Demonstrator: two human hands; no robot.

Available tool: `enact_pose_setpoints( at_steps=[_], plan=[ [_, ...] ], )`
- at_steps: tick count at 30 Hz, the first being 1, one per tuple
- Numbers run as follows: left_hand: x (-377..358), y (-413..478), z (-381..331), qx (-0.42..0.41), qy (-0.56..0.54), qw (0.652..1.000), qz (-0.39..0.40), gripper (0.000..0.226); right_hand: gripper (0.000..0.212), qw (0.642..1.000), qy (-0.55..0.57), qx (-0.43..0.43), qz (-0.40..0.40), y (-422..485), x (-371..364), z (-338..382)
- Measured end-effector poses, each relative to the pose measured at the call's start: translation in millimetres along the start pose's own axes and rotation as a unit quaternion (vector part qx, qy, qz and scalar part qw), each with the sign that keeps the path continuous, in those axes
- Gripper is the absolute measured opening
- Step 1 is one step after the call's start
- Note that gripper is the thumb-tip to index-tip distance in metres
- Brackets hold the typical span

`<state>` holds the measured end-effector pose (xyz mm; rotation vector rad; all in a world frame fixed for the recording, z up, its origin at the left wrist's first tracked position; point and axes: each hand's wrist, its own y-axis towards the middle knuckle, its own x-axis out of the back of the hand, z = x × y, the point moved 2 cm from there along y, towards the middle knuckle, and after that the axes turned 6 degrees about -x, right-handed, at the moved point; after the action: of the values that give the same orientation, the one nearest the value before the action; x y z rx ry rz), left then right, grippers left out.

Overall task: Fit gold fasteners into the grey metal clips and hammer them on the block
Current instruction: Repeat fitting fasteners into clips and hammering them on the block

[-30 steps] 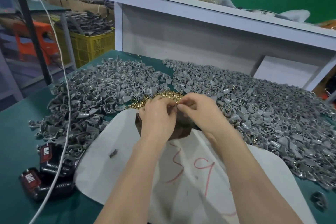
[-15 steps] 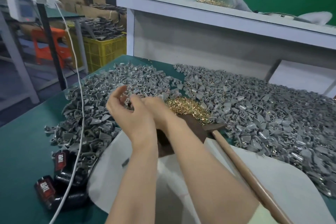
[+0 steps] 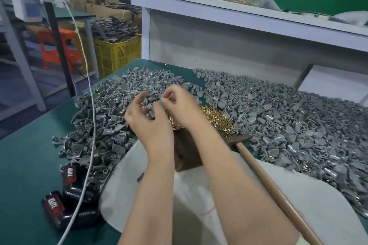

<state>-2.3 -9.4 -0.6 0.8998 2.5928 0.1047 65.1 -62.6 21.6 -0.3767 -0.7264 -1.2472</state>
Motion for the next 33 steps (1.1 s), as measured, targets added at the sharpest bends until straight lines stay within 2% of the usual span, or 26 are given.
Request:
enact_pose_setpoints(
  at_steps=[3,6,9,12,13,14,16,19,21,23,25,28,31,33],
  plan=[
    [-8.7,-6.3,0.1,-0.025,0.033,0.992,0.123,0.026,0.013,0.995,0.103,-0.013,-0.011,-16.1,43.0,-16.1],
    [-17.3,-16.5,0.9,-0.055,0.066,0.962,0.258,0.017,0.013,0.992,0.121,-0.015,0.012,-38.6,73.6,-27.6],
    [-22.8,-24.4,2.0,-0.055,0.077,0.944,0.315,0.012,0.024,0.990,0.138,-0.036,0.013,-54.3,88.7,-34.4],
    [-24.7,-26.6,4.5,-0.055,0.088,0.941,0.323,0.015,0.028,0.979,0.195,-0.056,0.002,-61.7,98.2,-42.6],
    [-24.5,-26.4,5.5,-0.050,0.091,0.942,0.318,0.019,0.025,0.981,0.179,-0.068,-0.022,-61.2,100.4,-47.8],
    [-23.8,-25.6,6.5,-0.040,0.095,0.945,0.310,0.024,0.021,0.987,0.124,-0.087,-0.055,-58.5,102.3,-55.1],
    [-22.2,-24.6,8.7,-0.021,0.111,0.950,0.290,0.025,0.016,0.983,-0.054,-0.139,-0.106,-51.1,102.1,-74.6],
    [-19.3,-25.2,10.2,-0.040,0.202,0.938,0.280,0.017,0.016,0.947,-0.221,-0.225,-0.055,-37.5,84.9,-102.2],
    [-18.7,-27.6,10.8,-0.082,0.300,0.903,0.297,0.014,0.023,0.923,-0.279,-0.266,-0.012,-29.7,74.3,-111.1],
    [-19.0,-29.6,12.8,-0.107,0.378,0.865,0.312,0.011,0.025,0.914,-0.289,-0.286,0.005,-21.4,71.0,-113.3],
    [-18.7,-30.4,14.9,-0.114,0.418,0.844,0.315,0.009,0.020,0.912,-0.292,-0.288,0.018,-14.4,69.5,-111.6],
    [-17.9,-29.9,16.0,-0.116,0.437,0.835,0.315,0.010,0.019,0.907,-0.308,-0.287,0.023,-9.2,66.5,-109.6],
    [-18.9,-29.8,15.8,-0.118,0.451,0.819,0.334,0.021,0.010,0.908,-0.309,-0.282,0.027,-8.2,65.0,-111.4],
    [-19.7,-30.3,15.4,-0.124,0.459,0.809,0.347,0.023,0.019,0.917,-0.288,-0.276,0.028,-10.2,65.9,-113.5]
  ],
)
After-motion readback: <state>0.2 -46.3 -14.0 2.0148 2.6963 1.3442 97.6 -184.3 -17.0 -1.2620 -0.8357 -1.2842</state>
